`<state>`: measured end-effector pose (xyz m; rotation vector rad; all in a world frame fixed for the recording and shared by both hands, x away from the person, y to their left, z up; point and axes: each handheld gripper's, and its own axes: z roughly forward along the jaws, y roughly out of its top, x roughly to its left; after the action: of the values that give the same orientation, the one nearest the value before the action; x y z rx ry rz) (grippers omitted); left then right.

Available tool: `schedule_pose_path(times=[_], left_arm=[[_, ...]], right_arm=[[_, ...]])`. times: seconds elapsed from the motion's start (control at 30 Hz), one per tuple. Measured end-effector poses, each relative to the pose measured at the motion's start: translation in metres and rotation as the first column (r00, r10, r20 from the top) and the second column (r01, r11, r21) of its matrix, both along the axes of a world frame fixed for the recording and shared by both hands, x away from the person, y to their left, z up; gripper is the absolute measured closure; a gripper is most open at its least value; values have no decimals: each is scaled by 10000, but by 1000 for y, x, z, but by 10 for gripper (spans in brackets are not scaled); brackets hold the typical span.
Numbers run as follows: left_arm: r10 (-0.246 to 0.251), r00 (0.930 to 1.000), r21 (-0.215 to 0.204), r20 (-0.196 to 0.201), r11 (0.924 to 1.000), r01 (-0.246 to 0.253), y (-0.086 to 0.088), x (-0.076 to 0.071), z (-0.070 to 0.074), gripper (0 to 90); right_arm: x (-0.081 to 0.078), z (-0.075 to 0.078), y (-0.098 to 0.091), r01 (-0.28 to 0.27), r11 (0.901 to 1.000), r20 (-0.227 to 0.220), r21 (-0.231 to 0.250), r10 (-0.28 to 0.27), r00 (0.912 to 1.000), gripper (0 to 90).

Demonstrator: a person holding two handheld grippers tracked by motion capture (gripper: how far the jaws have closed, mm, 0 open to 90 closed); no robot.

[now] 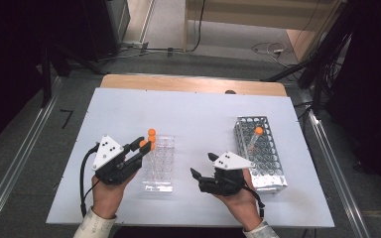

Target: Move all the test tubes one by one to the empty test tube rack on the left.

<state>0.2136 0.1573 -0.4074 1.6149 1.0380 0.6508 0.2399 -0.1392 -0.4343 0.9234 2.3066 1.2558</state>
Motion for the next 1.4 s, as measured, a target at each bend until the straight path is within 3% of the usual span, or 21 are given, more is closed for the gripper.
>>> schedule_pose_path(times=[0.43, 0.83, 1.03, 1.27, 1.4], left_arm=[[305, 9983, 589, -488, 9979, -276, -11, 3, -26, 698], [353, 9977, 683, -578, 9972, -313, -11, 3, -30, 643], [332, 9979, 587, -563, 9978, -299, -11, 2, -29, 519], [476, 9973, 516, -558, 9977, -448, -13, 3, -28, 278], [504, 9970, 500, -583, 9976, -475, -12, 3, -29, 232]], right_arm=[[0, 0, 0, -31, 10000, 25, -15, 31, 10000, 255], [0, 0, 0, -23, 10000, 15, -28, 23, 10000, 258], [-1, 1, -1, 35, 10000, 77, 11, -35, 10000, 257], [1, 3, -5, 167, 9998, 132, 65, -168, 9998, 257], [2, 5, -9, 329, 9994, 258, 61, -331, 9991, 257]])
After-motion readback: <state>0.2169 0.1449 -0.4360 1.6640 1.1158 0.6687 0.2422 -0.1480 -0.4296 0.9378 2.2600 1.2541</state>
